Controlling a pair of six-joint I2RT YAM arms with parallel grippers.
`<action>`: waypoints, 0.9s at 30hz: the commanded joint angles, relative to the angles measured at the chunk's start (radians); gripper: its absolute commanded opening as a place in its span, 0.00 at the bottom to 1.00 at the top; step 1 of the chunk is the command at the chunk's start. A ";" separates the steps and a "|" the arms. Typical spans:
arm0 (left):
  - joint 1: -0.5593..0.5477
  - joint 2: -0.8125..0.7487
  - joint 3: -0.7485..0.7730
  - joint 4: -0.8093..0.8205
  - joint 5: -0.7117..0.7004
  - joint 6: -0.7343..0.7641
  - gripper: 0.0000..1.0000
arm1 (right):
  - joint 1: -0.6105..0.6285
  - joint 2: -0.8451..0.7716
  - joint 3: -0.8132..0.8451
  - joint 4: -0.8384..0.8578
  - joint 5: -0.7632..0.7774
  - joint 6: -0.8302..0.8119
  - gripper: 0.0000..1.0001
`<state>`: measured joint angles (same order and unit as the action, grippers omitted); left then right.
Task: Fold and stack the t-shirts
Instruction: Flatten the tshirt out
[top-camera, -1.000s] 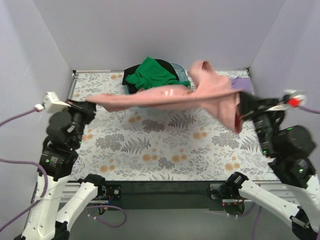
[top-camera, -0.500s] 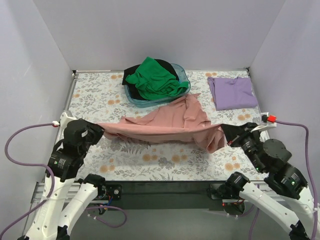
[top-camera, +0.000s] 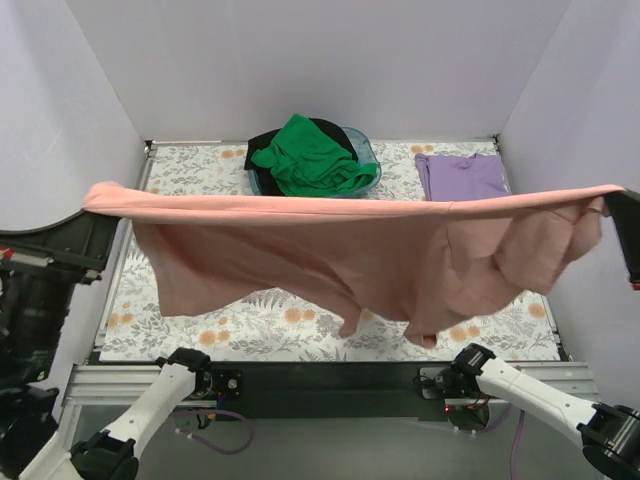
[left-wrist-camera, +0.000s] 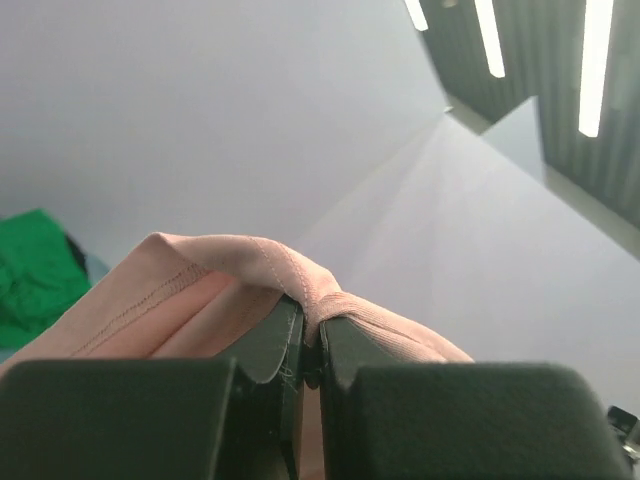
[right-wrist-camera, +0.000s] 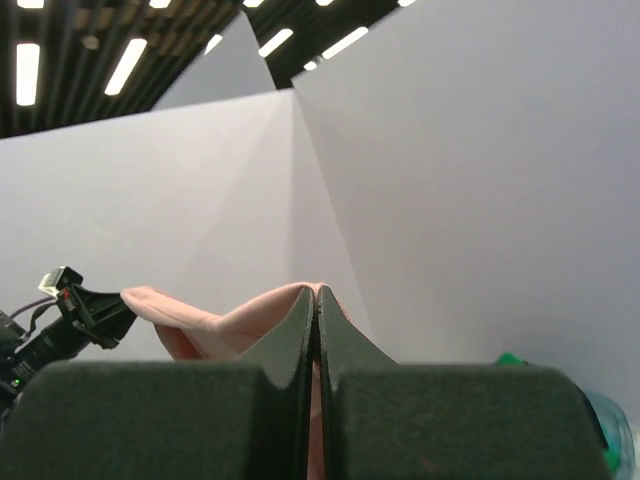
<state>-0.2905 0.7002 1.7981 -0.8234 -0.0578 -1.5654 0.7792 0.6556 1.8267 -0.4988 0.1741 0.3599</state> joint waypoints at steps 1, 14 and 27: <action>0.005 0.048 0.104 0.017 0.056 0.053 0.00 | -0.009 0.061 0.109 0.080 -0.099 -0.059 0.01; 0.004 0.131 -0.426 0.115 -0.305 0.030 0.02 | -0.009 0.213 -0.329 0.253 0.706 -0.262 0.01; 0.140 0.824 -0.508 -0.029 -0.430 -0.109 0.87 | -0.495 0.763 -0.603 0.421 0.137 -0.121 0.33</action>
<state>-0.1722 1.4994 1.1477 -0.7498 -0.4179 -1.6279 0.3233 1.3762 1.0843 -0.1127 0.5354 0.1867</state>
